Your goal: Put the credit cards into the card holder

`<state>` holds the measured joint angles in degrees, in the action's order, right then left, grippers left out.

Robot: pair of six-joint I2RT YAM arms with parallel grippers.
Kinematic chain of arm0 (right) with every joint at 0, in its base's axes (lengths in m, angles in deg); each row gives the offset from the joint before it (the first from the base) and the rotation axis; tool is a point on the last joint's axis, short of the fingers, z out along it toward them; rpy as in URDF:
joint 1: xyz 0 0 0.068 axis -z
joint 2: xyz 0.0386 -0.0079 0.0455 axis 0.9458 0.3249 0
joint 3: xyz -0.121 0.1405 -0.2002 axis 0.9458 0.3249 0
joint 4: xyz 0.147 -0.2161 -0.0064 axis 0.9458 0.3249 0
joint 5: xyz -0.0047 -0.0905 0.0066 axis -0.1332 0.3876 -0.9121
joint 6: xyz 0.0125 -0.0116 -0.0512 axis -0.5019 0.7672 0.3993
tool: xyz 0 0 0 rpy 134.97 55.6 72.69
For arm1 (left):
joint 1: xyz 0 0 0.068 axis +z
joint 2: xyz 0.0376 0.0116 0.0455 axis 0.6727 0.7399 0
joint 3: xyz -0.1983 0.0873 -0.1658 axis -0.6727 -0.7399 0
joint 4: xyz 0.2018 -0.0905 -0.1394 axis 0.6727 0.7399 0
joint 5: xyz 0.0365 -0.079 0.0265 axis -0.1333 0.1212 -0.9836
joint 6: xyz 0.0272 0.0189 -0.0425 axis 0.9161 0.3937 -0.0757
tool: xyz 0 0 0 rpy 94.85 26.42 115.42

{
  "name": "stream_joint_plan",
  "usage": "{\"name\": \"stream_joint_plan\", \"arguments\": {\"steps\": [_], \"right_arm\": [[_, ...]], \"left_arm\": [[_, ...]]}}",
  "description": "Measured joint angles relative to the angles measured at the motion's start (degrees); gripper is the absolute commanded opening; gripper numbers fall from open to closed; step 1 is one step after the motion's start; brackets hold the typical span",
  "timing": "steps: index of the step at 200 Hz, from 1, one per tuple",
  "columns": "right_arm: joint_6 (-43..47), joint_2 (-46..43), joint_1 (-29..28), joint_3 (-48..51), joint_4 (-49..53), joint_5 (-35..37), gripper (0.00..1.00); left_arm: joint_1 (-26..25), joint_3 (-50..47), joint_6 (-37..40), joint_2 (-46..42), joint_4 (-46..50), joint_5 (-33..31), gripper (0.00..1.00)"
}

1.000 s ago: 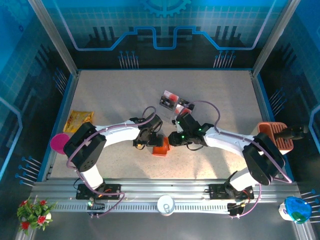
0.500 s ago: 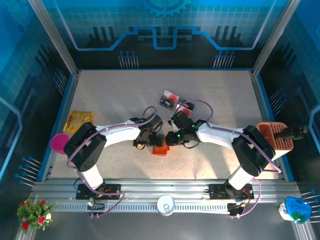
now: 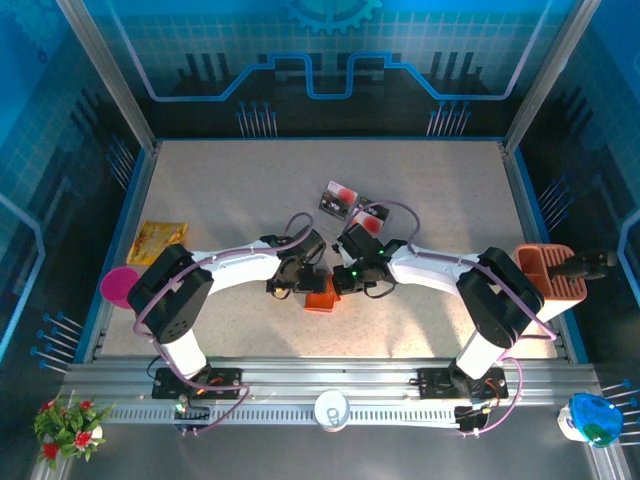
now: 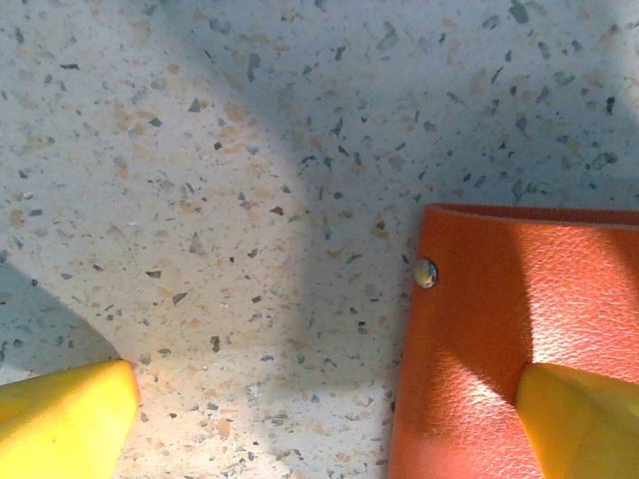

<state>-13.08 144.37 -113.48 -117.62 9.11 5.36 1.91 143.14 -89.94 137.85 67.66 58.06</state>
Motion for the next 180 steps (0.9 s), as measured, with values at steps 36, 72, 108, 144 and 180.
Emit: {"name": "stream_joint_plan", "arguments": {"steps": [36, 72, 108, 144, 180], "right_arm": [[0.07, -0.02, 0.00, 0.00, 0.37, 0.20, 0.24], [0.17, -1.05, -0.35, -0.04, 1.64, 1.42, 0.29], [0.17, -1.33, -0.94, -0.07, 2.91, 2.12, 0.28], [0.35, -1.31, -1.07, -0.07, 3.48, 2.82, 0.12], [0.42, -1.31, -1.07, -0.07, 3.63, 3.17, 0.00]], "left_arm": [[0.00, 0.00, 0.00, 0.00, -0.02, -0.02, 0.99], [0.00, 0.00, 0.00, 0.02, -0.02, 0.00, 0.99], [0.00, 0.00, 0.00, 0.02, -0.04, 0.00, 0.99], [0.00, 0.00, 0.00, 0.02, -0.04, -0.02, 0.99], [0.00, 0.00, 0.00, 0.02, -0.04, 0.00, 0.99]]}}
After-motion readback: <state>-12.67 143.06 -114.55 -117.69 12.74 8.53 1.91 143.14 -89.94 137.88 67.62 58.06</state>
